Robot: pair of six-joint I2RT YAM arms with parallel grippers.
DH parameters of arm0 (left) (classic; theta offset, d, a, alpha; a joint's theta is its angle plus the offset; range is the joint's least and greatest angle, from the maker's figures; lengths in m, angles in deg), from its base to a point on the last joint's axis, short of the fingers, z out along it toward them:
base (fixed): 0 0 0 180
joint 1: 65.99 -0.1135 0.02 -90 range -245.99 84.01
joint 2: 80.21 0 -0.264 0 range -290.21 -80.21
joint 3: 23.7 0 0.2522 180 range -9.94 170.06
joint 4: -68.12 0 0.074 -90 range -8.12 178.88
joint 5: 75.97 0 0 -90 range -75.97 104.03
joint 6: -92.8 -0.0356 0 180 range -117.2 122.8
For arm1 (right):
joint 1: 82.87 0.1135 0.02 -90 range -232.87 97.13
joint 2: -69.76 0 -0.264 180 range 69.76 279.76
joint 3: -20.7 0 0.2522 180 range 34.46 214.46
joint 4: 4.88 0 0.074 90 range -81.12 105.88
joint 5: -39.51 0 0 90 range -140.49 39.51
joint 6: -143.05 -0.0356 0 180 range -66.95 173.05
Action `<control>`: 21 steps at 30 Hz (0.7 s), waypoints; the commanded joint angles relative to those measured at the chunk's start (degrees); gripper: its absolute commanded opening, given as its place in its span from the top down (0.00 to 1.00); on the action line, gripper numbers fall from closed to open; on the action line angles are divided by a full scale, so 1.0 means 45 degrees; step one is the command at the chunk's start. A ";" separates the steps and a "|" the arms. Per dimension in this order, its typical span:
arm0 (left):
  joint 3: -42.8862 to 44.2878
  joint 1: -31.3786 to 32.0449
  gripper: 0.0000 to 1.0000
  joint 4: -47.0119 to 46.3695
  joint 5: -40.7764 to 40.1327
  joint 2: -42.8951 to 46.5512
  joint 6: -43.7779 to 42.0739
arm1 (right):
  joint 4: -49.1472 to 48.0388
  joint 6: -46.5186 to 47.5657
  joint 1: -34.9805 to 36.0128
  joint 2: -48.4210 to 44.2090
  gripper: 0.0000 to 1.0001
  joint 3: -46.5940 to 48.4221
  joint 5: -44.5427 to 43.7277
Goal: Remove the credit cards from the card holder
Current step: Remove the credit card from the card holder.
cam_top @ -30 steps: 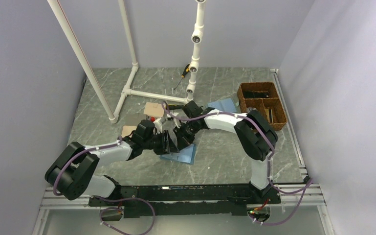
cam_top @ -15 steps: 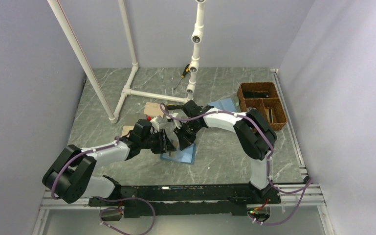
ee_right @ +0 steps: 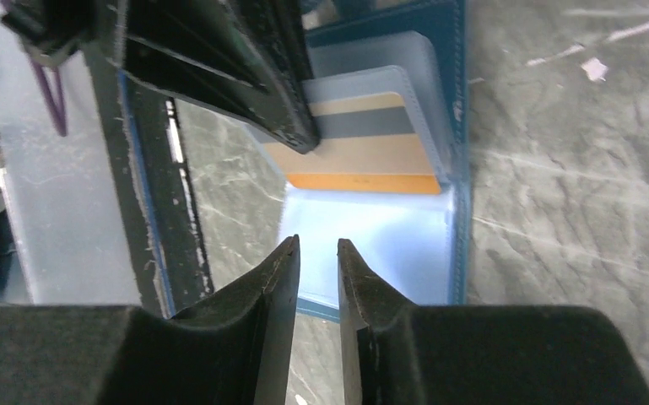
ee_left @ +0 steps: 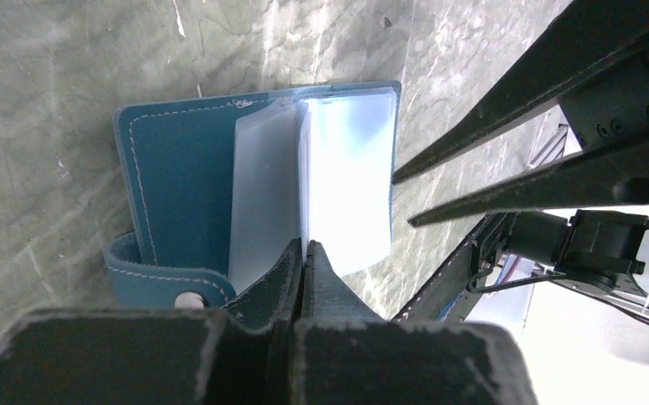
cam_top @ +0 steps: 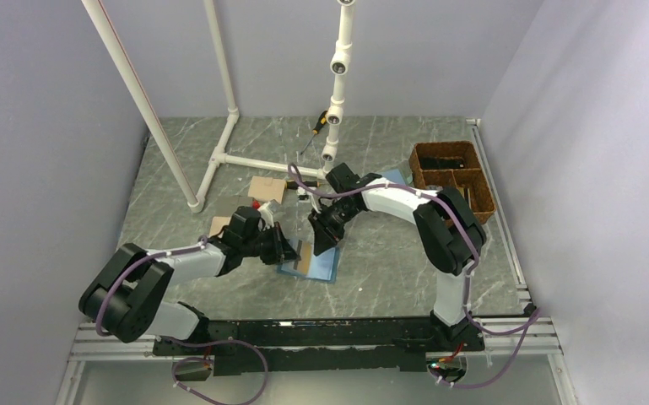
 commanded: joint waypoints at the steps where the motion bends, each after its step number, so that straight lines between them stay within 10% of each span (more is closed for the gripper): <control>1: -0.0621 -0.0148 1.00 -0.1575 0.0183 0.0557 0.0199 | -0.0722 -0.0791 -0.0170 -0.0514 0.73 0.0083 0.1689; 21: -0.3144 -0.0214 1.00 -0.9432 0.0169 0.1658 0.1771 | -0.3585 -0.4179 -0.1321 -0.0397 0.58 -0.1125 0.4432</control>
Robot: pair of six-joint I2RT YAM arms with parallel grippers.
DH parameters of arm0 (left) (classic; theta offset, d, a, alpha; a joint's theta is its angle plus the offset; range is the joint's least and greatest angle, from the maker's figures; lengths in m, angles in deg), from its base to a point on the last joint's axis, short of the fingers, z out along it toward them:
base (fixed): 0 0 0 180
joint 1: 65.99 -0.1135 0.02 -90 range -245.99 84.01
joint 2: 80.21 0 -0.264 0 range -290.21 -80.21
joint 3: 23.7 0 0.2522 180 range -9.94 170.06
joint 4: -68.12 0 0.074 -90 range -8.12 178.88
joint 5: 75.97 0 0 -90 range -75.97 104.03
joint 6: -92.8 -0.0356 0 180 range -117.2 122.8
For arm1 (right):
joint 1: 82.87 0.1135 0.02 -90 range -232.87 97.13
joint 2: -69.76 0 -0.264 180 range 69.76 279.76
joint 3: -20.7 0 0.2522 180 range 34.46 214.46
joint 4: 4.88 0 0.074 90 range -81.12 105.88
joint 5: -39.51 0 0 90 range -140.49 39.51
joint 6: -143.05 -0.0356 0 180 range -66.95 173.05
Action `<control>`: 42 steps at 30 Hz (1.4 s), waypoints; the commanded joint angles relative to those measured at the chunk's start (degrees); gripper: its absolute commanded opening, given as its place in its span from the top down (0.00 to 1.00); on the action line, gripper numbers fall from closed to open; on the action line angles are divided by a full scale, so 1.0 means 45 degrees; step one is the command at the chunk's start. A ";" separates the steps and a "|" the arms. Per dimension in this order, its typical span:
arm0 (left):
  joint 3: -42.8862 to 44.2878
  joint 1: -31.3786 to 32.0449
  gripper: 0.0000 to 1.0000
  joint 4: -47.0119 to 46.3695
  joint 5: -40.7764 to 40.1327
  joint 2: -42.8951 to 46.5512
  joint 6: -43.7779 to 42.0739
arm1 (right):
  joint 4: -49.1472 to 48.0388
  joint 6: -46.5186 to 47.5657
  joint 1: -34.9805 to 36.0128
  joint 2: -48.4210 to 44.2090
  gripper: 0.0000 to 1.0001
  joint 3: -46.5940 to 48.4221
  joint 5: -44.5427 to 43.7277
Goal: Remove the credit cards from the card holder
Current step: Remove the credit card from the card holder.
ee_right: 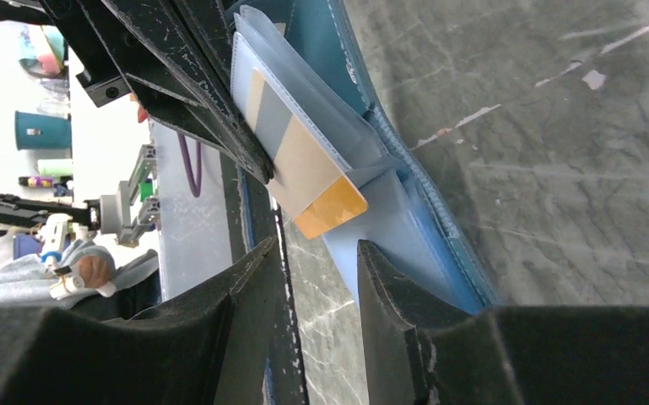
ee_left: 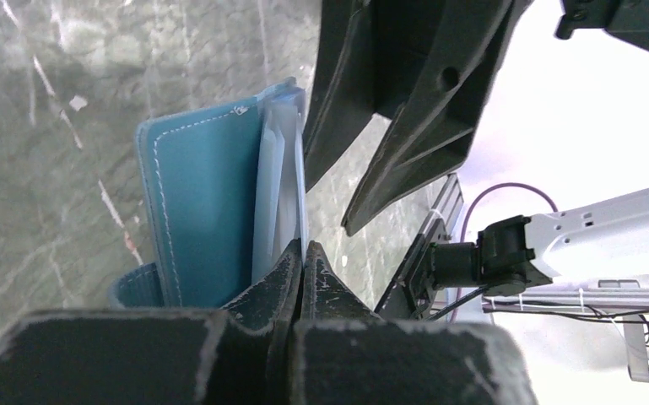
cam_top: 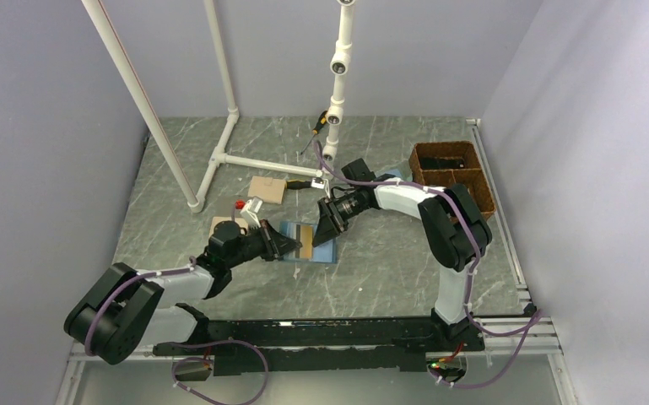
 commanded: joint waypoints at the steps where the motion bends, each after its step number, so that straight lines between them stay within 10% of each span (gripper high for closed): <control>1: -0.0297 -0.0060 1.00 -0.2779 0.0277 -0.0013 0.0385 | -0.0857 -0.0599 0.0053 -0.0358 0.58 -0.0087 0.1017; 14: -0.0286 -0.0060 1.00 -0.4010 0.0743 -0.0424 0.0799 | -0.2389 -0.2159 -0.0020 -0.0425 0.65 -0.0504 0.2733; 20: -0.0322 -0.0080 0.90 -0.3608 0.0388 -0.0464 0.1110 | -0.2289 -0.2073 -0.0120 -0.0370 1.00 -0.0445 0.2679; 29: -0.0284 -0.0403 0.75 -0.1257 0.0186 0.1344 0.1025 | -0.0925 -0.0459 -0.0410 -0.0231 1.00 -0.0146 0.2556; 38: -0.0364 -0.0620 0.92 0.0313 0.0075 0.2661 0.0617 | -0.0163 0.0584 -0.0411 -0.0133 1.00 0.0038 0.2541; 42: -0.0227 -0.0664 0.74 0.0209 0.0373 0.2295 0.0637 | -0.0157 0.0617 -0.0410 -0.0122 1.00 0.0038 0.2660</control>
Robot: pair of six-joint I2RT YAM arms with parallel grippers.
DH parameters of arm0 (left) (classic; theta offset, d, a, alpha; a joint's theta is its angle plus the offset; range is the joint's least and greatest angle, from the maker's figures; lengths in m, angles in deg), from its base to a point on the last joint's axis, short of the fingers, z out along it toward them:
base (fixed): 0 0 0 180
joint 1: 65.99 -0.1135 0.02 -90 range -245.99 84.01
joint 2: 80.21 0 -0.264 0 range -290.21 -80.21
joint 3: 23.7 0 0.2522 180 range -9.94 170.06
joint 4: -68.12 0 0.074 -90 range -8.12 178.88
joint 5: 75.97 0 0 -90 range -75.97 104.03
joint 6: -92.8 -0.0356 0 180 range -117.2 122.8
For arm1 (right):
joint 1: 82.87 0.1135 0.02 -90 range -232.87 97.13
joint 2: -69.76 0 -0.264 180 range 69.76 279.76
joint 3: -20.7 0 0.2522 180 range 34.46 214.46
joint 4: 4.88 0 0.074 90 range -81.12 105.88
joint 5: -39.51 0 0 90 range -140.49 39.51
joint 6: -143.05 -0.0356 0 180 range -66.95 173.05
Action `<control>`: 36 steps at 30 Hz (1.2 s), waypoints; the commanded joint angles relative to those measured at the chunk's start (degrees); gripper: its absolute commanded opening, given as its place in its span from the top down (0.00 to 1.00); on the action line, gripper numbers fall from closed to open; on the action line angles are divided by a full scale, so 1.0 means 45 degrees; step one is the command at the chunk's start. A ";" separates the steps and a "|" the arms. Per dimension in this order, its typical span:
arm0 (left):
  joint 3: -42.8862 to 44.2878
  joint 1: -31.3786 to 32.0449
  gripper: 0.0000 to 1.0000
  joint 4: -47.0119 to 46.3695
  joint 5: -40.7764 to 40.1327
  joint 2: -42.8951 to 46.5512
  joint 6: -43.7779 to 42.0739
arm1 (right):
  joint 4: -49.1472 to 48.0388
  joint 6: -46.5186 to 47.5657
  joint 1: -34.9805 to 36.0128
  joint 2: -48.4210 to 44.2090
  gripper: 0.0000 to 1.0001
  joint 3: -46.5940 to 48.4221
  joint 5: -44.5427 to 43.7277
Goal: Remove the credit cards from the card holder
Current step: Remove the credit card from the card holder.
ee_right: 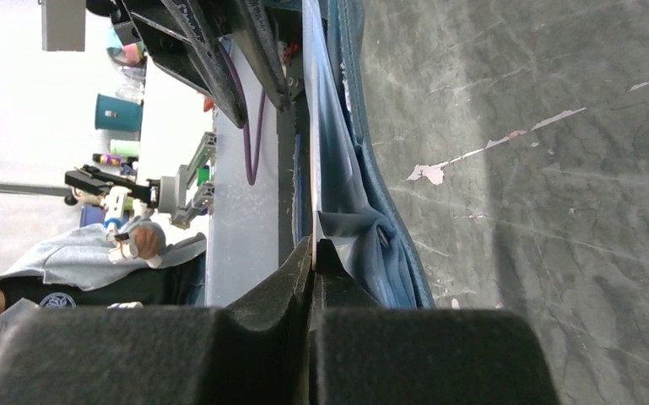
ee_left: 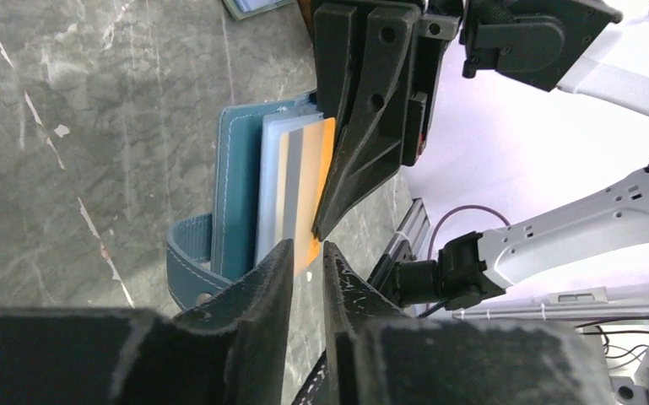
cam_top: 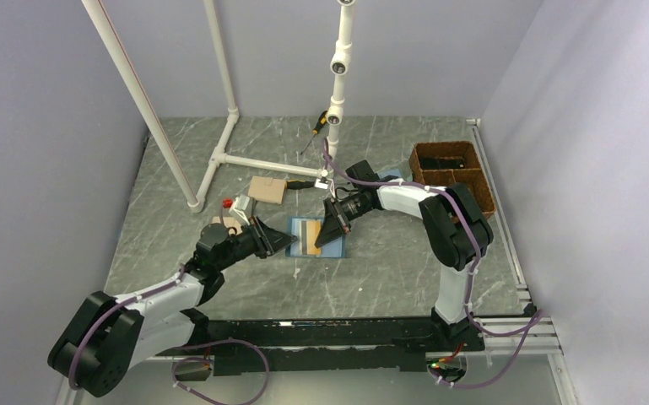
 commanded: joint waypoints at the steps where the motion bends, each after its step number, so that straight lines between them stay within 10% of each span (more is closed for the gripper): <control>1: 0.0220 -0.0106 0.73 -0.0149 0.0473 -0.0310 -0.0204 | 0.0077 0.0600 -0.0041 -0.0130 1.00 0.0427 0.0290; 26: 0.0405 -0.0175 0.66 -0.1124 0.1312 -0.1095 0.0146 | 0.0057 0.0858 -0.0041 -0.0065 1.00 0.0368 0.1584; 36: 0.0327 -0.0184 1.00 -0.2103 0.1533 -0.1609 0.0289 | 0.0677 0.1263 -0.0041 0.0137 1.00 0.0592 0.0912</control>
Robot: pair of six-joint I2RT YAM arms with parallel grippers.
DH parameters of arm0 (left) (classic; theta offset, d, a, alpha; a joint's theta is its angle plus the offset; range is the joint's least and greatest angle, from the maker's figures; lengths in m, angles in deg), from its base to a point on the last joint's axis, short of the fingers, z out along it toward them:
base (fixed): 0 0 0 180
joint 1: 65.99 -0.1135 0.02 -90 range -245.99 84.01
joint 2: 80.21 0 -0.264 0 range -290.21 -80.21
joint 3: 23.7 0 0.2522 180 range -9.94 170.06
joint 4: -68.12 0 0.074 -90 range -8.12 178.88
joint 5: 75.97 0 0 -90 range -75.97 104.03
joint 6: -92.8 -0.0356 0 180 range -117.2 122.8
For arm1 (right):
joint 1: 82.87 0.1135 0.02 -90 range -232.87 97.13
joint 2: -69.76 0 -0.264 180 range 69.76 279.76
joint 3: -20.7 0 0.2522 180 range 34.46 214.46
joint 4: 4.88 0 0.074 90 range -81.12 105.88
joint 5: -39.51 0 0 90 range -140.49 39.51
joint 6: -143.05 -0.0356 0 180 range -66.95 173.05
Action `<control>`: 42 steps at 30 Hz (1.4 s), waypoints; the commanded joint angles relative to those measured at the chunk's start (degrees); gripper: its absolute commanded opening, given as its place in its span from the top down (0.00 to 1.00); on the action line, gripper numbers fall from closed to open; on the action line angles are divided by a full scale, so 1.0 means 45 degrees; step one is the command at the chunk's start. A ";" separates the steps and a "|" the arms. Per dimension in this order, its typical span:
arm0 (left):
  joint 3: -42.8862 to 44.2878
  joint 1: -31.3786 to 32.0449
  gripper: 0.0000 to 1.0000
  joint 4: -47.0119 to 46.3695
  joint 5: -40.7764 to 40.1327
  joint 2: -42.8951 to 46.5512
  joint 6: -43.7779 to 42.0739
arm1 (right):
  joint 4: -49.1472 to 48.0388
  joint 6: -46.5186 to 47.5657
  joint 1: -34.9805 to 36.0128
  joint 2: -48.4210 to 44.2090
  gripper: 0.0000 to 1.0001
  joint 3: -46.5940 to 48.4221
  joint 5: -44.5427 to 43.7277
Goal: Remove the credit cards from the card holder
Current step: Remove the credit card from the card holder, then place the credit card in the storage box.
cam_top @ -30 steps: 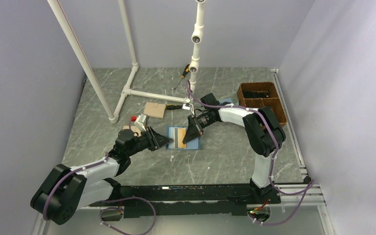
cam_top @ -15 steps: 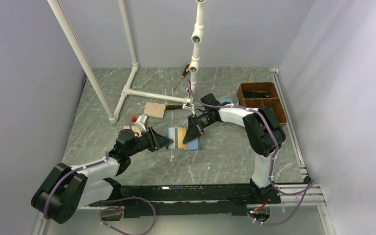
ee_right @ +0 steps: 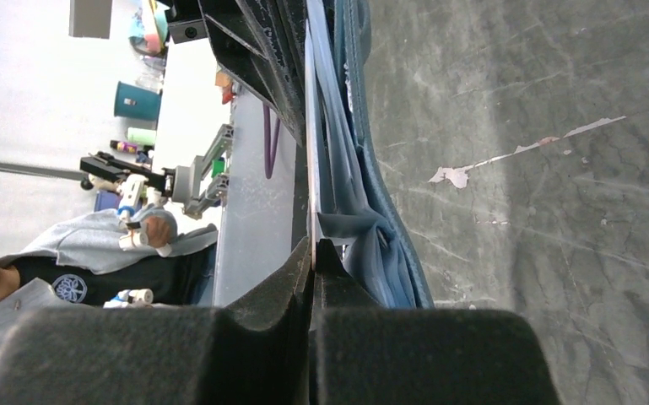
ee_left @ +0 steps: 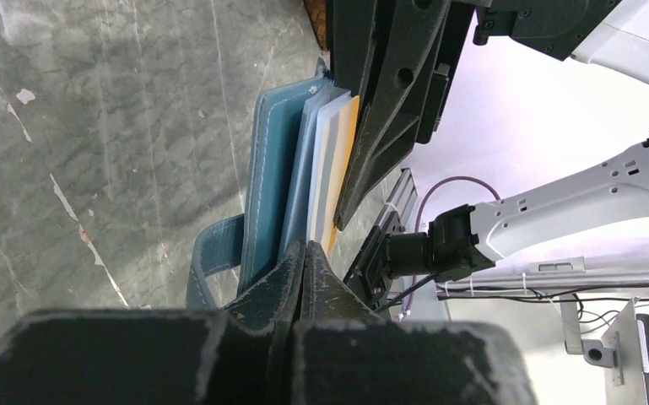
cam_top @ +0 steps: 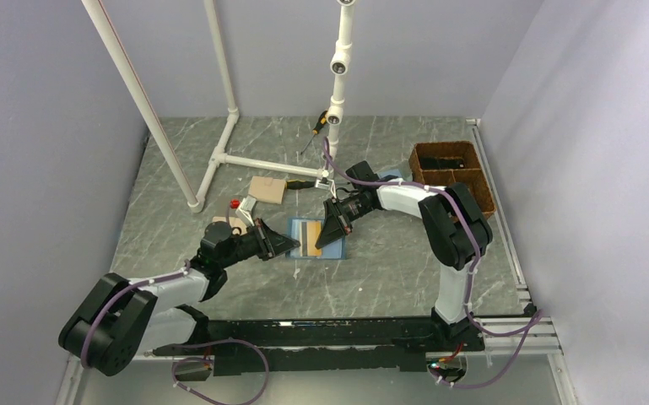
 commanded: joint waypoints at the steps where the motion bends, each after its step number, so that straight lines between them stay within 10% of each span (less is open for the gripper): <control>1: 0.0235 -0.0083 1.00 -0.1013 0.0131 0.0087 -0.0060 | 0.0466 0.0782 -0.0032 0.0137 1.00 0.0628 0.0032; 42: 0.0174 -0.1279 1.00 0.1106 0.2216 -0.0624 -0.1477 | 0.8249 1.1186 -0.1787 -0.3023 1.00 0.1779 -0.6052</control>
